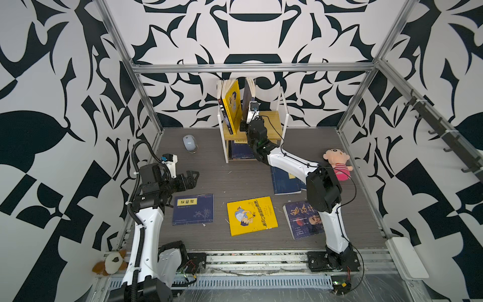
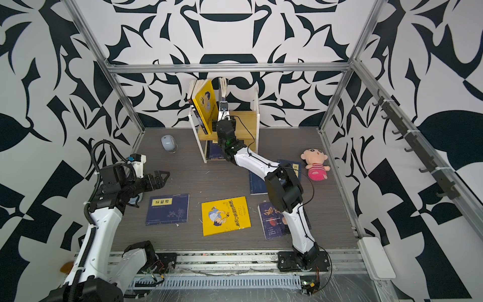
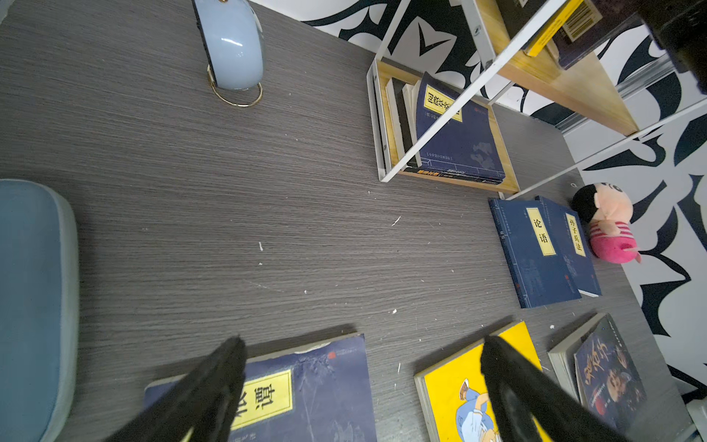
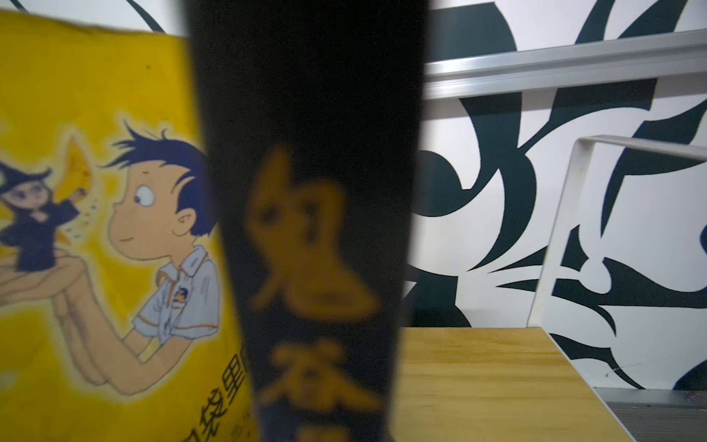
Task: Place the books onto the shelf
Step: 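Carry the portrait book to the shelf top with the right gripper while the left withdraws, then lower the portrait book onto the shelf top beside the yellow book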
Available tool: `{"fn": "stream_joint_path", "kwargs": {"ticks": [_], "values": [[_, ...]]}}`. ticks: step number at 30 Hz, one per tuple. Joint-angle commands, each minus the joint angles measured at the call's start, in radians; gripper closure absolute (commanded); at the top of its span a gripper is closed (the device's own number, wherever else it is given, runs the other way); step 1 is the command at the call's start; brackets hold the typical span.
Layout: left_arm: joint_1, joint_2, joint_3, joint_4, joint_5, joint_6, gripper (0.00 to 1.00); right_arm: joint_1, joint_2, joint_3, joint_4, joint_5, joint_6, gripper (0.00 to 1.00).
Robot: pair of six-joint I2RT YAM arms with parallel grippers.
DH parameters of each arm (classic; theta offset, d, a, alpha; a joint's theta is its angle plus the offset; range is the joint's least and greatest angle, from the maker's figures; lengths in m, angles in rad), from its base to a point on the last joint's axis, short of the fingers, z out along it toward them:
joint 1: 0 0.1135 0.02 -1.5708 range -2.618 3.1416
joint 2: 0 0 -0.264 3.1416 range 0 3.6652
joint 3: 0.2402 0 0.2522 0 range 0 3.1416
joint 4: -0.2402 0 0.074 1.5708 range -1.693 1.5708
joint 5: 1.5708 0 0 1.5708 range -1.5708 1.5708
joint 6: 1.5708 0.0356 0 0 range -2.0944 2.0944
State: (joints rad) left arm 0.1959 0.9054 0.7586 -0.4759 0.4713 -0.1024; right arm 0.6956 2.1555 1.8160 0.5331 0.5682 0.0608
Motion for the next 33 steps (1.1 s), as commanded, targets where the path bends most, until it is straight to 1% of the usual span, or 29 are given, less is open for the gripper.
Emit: {"fn": "stream_joint_path", "kwargs": {"ticks": [1,16,17,19,21,30,33], "values": [[-0.005,-0.002,-0.023,-0.003,0.010,0.016,0.00,0.031,-0.013,0.062,0.014,-0.042,0.017,1.00],[-0.011,0.001,-0.024,0.000,0.000,0.025,0.00,0.046,-0.010,0.040,-0.016,-0.054,0.016,1.00],[-0.011,0.003,-0.023,-0.001,-0.002,0.027,0.00,0.045,-0.010,0.039,-0.018,-0.058,0.014,0.99],[-0.011,0.003,-0.021,-0.002,-0.002,0.027,0.00,0.047,-0.011,0.035,-0.022,-0.071,0.001,0.92],[-0.011,0.003,-0.022,-0.003,-0.003,0.027,0.00,0.047,-0.014,0.028,-0.022,-0.082,-0.006,0.88],[-0.011,0.001,-0.020,-0.004,-0.002,0.028,0.00,0.047,-0.016,0.017,-0.027,-0.126,-0.078,0.87],[-0.010,-0.002,-0.022,-0.005,-0.003,0.029,0.00,0.047,-0.016,0.013,-0.033,-0.154,-0.105,0.78]]}}
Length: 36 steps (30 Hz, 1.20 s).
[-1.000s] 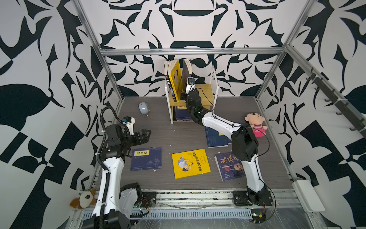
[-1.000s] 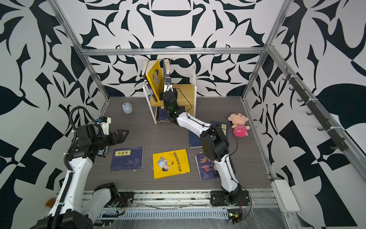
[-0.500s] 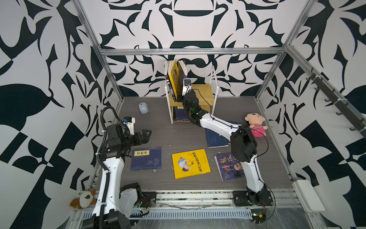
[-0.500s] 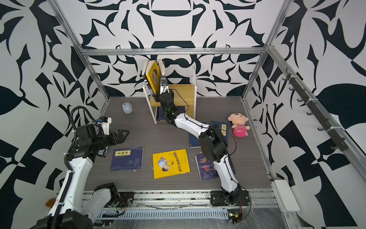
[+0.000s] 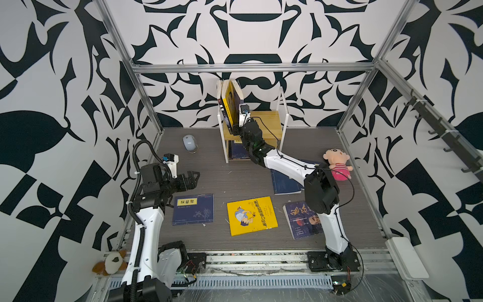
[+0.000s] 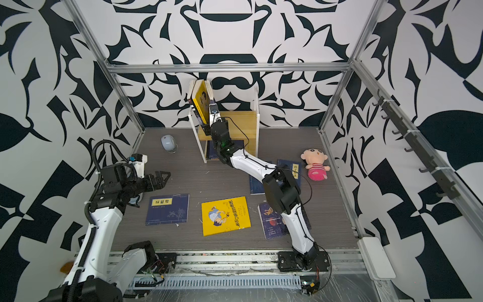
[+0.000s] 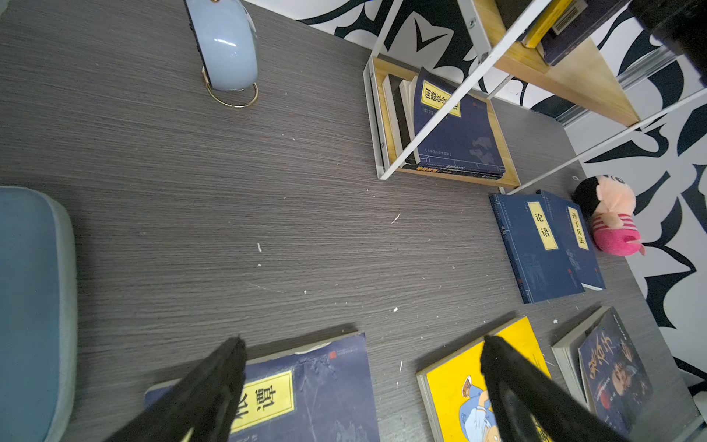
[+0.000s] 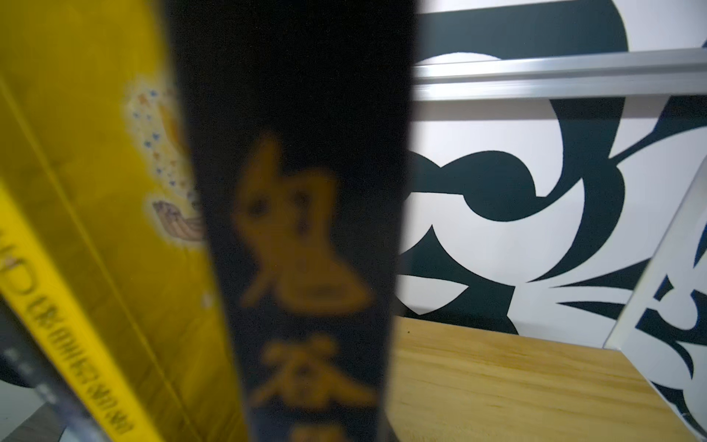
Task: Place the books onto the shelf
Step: 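Lower the portrait book onto the shelf top beside the yellow book, then push the portrait book upright against the yellow book with the right gripper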
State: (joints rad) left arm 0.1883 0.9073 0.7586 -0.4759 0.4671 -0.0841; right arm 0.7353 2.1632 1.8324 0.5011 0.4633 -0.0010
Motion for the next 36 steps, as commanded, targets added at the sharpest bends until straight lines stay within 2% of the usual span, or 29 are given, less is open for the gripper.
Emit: {"fn": "stream_joint_path", "kwargs": {"ticks": [1,5,15,21,26,27,30,33,36], "values": [[-0.004,-0.004,-0.022,-0.005,0.002,0.012,0.00,0.007,-0.026,-0.006,-0.001,-0.059,-0.053,0.75],[-0.003,-0.005,-0.022,-0.007,-0.002,0.013,0.00,0.007,-0.049,-0.040,-0.001,-0.086,-0.083,0.65],[-0.003,-0.003,-0.022,-0.008,-0.003,0.015,0.00,0.038,-0.225,-0.279,0.021,-0.161,-0.184,0.53],[-0.002,-0.004,-0.024,-0.007,0.001,0.014,0.00,0.035,-0.337,-0.387,-0.003,-0.162,-0.194,0.52],[-0.002,-0.007,-0.023,-0.007,0.003,0.014,0.00,0.014,-0.346,-0.383,-0.056,-0.234,-0.192,0.58],[-0.001,-0.007,-0.024,-0.006,0.004,0.014,0.00,0.007,-0.341,-0.375,-0.070,-0.258,-0.183,0.58],[-0.001,-0.010,-0.022,-0.010,0.005,0.012,0.00,-0.046,-0.336,-0.365,-0.102,-0.444,-0.107,0.58],[-0.003,-0.009,-0.021,-0.010,0.005,0.012,0.00,-0.104,-0.316,-0.345,-0.122,-0.610,-0.039,0.52],[-0.001,-0.009,-0.024,-0.010,0.008,0.012,0.00,-0.148,-0.286,-0.331,-0.098,-0.705,-0.023,0.46]]}}
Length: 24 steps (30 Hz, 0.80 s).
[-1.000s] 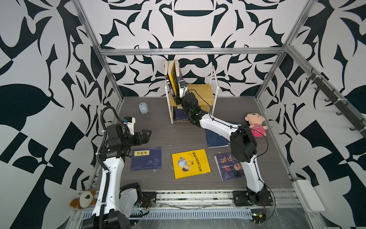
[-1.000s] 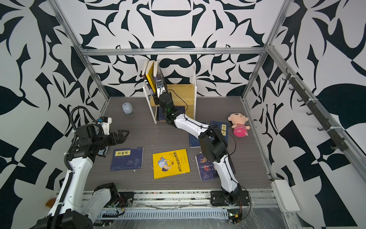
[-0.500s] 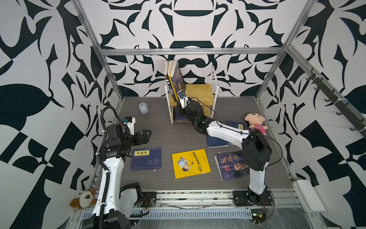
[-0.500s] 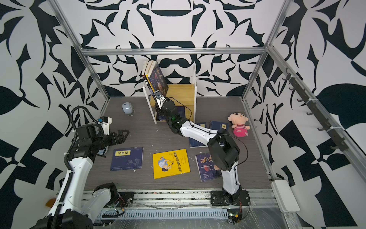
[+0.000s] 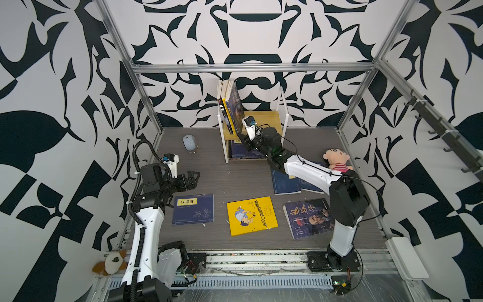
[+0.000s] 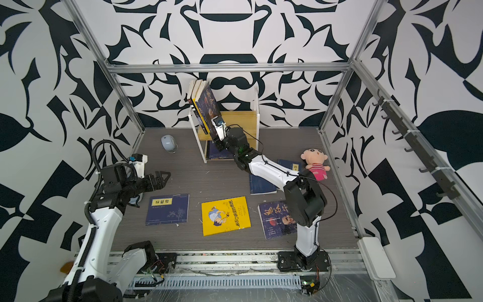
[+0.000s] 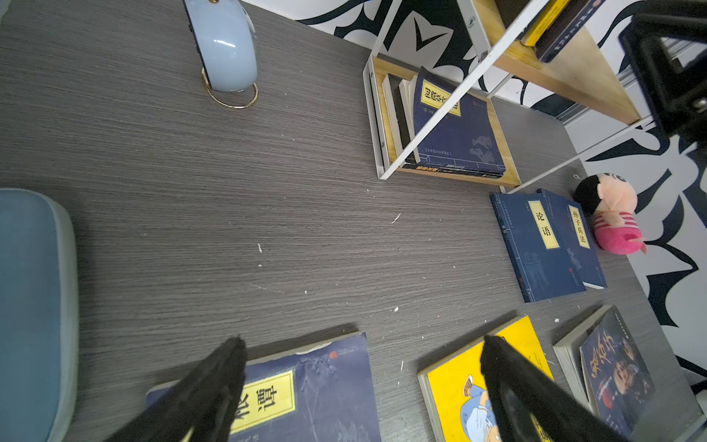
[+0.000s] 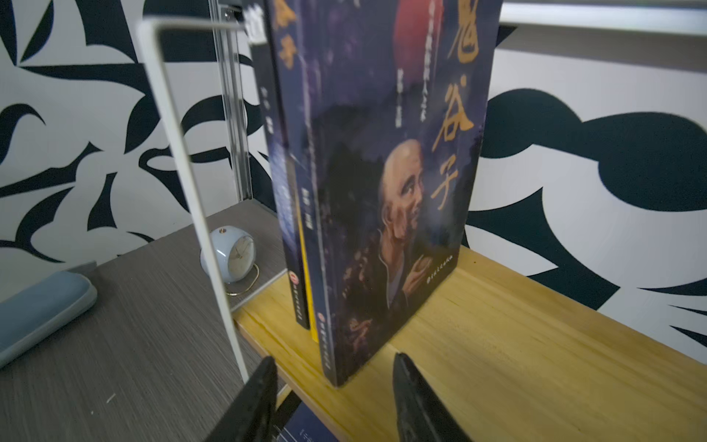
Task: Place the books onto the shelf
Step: 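Push the portrait book upright against the yellow book with the right gripper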
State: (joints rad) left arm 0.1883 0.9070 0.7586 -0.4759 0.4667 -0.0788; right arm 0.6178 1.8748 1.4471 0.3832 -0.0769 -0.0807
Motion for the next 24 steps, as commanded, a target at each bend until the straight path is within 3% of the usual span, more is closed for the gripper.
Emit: {"fn": "stream_joint_path", "kwargs": {"ticks": [1,5,8,10,13,24], "values": [[-0.002,-0.008,-0.023,-0.009,0.009,0.007,0.00,-0.040,0.015,0.069,0.016,-0.175,0.056,0.46],[-0.001,-0.010,-0.024,-0.010,0.005,0.009,0.00,-0.076,0.070,0.133,-0.017,-0.229,0.059,0.46],[-0.002,-0.009,-0.023,-0.010,0.005,0.009,0.00,-0.098,0.111,0.156,0.014,-0.332,0.098,0.44],[-0.001,-0.008,-0.023,-0.010,0.004,0.008,0.00,-0.108,0.131,0.157,0.062,-0.390,0.135,0.34],[-0.002,-0.007,-0.024,-0.010,0.005,0.009,0.00,-0.120,0.164,0.180,0.078,-0.441,0.178,0.26],[-0.002,-0.004,-0.028,-0.008,0.003,0.012,0.00,-0.142,0.230,0.258,0.007,-0.528,0.188,0.27]]}}
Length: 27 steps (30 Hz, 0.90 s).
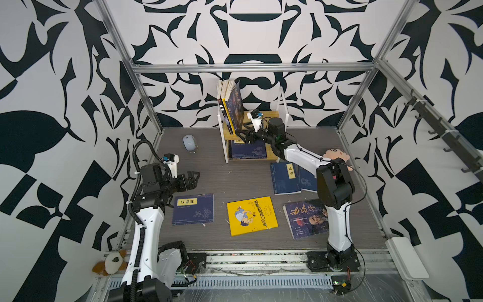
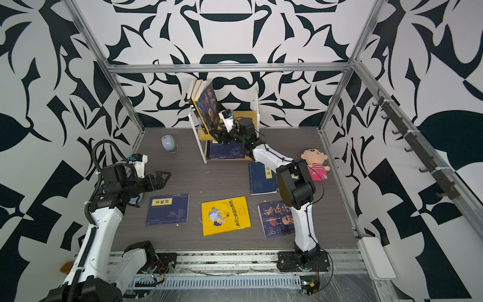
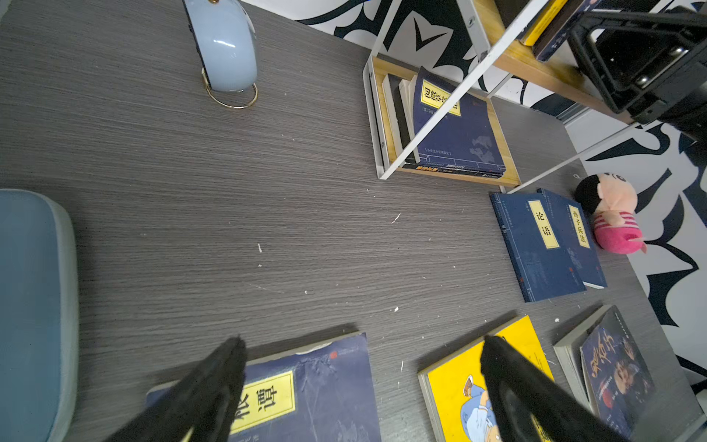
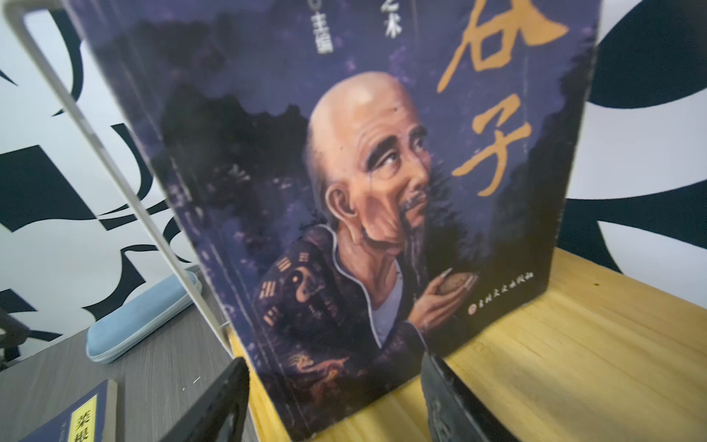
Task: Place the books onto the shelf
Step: 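Push the portrait book upright against the yellow book with the right gripper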
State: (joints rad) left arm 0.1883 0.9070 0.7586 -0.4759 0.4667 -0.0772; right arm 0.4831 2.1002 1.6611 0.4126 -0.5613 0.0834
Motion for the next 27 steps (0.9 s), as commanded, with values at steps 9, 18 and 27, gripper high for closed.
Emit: {"fn": "stream_joint_path", "kwargs": {"ticks": [9,18,27], "values": [[0.001,-0.005,-0.028,-0.009,0.005,0.011,0.00,-0.031,0.046,0.096,-0.049,-0.079,0.029,0.40],[0.003,-0.003,-0.027,-0.008,0.006,0.011,0.00,-0.043,0.079,0.135,-0.070,-0.127,0.035,0.44],[-0.007,0.005,-0.023,-0.007,0.041,0.009,0.00,-0.043,-0.053,0.004,-0.040,-0.118,0.028,0.35]]}}
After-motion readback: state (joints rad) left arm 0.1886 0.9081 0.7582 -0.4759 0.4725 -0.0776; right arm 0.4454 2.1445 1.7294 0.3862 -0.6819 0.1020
